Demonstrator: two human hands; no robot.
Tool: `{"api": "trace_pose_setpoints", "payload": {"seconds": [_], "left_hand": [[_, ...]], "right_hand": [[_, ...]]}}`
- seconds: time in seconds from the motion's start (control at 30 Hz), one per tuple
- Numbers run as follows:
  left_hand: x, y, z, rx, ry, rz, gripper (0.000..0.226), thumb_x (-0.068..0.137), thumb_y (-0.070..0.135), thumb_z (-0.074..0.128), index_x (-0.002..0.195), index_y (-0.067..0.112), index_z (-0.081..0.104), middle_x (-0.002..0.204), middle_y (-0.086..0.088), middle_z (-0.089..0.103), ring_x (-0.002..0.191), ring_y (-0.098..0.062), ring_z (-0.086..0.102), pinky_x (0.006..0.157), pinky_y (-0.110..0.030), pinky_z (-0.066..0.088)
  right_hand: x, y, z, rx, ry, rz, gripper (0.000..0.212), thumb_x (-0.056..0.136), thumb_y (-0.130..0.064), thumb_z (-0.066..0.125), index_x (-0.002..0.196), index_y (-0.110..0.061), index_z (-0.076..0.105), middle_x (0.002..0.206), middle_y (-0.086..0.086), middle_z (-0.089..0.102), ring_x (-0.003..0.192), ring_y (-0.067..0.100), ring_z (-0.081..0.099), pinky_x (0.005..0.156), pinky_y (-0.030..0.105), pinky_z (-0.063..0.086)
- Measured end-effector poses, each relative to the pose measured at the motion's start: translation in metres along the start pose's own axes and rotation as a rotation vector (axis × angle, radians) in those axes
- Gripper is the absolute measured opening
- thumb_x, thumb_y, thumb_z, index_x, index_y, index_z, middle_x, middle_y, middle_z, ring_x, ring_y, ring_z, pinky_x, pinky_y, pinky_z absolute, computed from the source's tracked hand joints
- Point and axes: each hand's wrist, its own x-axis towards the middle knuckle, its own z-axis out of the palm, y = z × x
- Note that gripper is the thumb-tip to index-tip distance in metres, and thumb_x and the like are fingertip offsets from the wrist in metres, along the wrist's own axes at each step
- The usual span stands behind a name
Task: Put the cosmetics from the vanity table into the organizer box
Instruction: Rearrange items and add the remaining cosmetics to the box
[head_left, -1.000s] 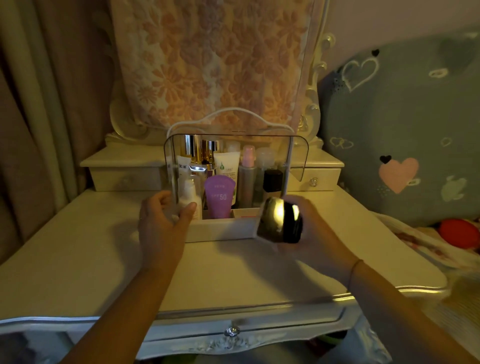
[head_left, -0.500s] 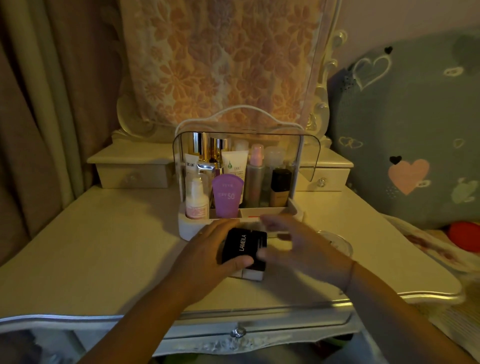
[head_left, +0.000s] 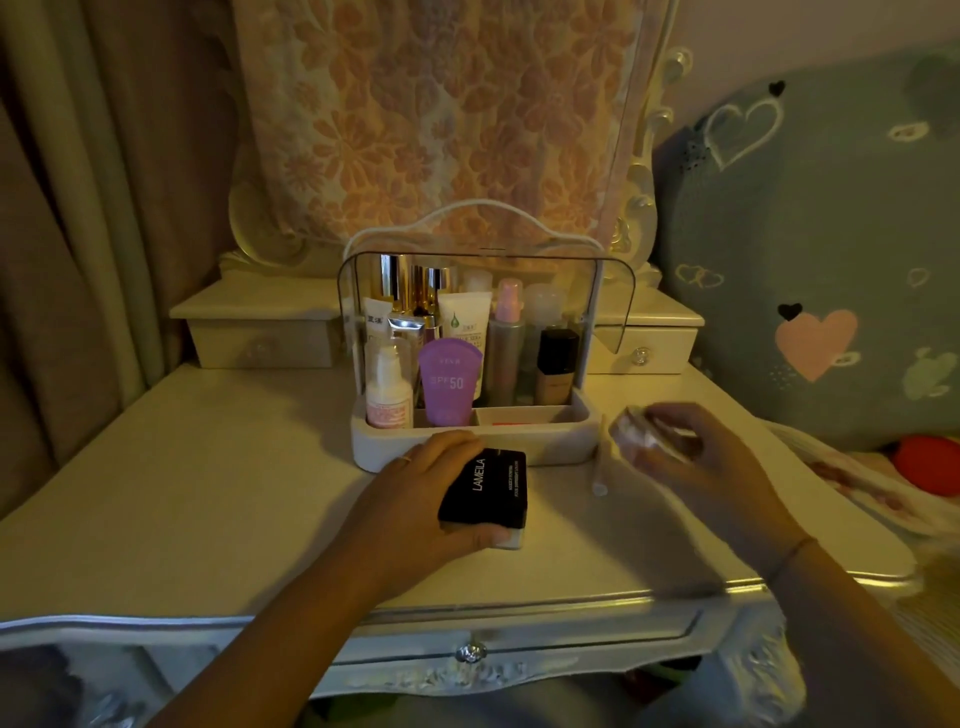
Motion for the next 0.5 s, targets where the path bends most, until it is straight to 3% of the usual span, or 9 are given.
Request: {"api": "trace_pose_setpoints", "payload": {"seconds": [0.1, 0.17, 0.23, 0.33, 0.5], "left_hand": [[0.001, 0.001, 0.0, 0.008, 0.004, -0.018, 0.083, 0.062, 0.081, 0.051, 0.134, 0.044, 0.03, 0.125, 0.041, 0.022, 0.114, 0.011, 0.03, 0.093, -0.017, 0.031], [0.001, 0.001, 0.0, 0.02, 0.01, -0.024, 0.084, 0.061, 0.082, 0.051, 0.134, 0.043, 0.032, 0.124, 0.04, 0.022, 0.112, 0.011, 0.03, 0.092, -0.017, 0.031], [0.001, 0.002, 0.0, 0.021, 0.015, -0.023, 0.085, 0.061, 0.081, 0.051, 0.133, 0.041, 0.033, 0.124, 0.039, 0.024, 0.111, 0.011, 0.03, 0.092, -0.016, 0.031], [0.001, 0.002, -0.001, 0.003, 0.016, -0.028, 0.083, 0.061, 0.081, 0.053, 0.132, 0.042, 0.032, 0.125, 0.037, 0.027, 0.113, 0.01, 0.031, 0.092, -0.013, 0.029], [0.002, 0.0, 0.0, -0.003, 0.011, -0.037, 0.088, 0.057, 0.086, 0.048, 0.132, 0.041, 0.034, 0.133, 0.029, 0.033, 0.115, 0.006, 0.034, 0.095, -0.019, 0.034]], "right_hand": [[0.019, -0.034, 0.021, 0.102, -0.017, -0.057, 0.042, 0.072, -0.06, 0.065, 0.102, -0.032, 0.068, 0.109, -0.004, 0.06, 0.101, 0.003, 0.058, 0.08, 0.016, 0.047], [0.036, -0.047, 0.046, 0.06, -0.019, -0.029, 0.046, 0.071, -0.06, 0.067, 0.103, -0.027, 0.068, 0.11, 0.003, 0.055, 0.097, 0.008, 0.059, 0.076, 0.013, 0.048], [0.051, -0.053, 0.07, -0.028, 0.003, 0.022, 0.047, 0.073, -0.056, 0.069, 0.103, -0.021, 0.067, 0.111, 0.01, 0.054, 0.094, 0.02, 0.059, 0.075, 0.023, 0.049], [0.061, -0.053, 0.095, -0.121, 0.112, 0.054, 0.049, 0.072, -0.054, 0.071, 0.1, -0.017, 0.058, 0.111, 0.009, 0.05, 0.087, 0.018, 0.05, 0.063, 0.019, 0.037], [0.064, -0.052, 0.121, -0.226, 0.118, 0.075, 0.056, 0.069, -0.055, 0.073, 0.107, -0.018, 0.059, 0.12, 0.008, 0.042, 0.097, 0.023, 0.052, 0.077, 0.024, 0.042]]}}
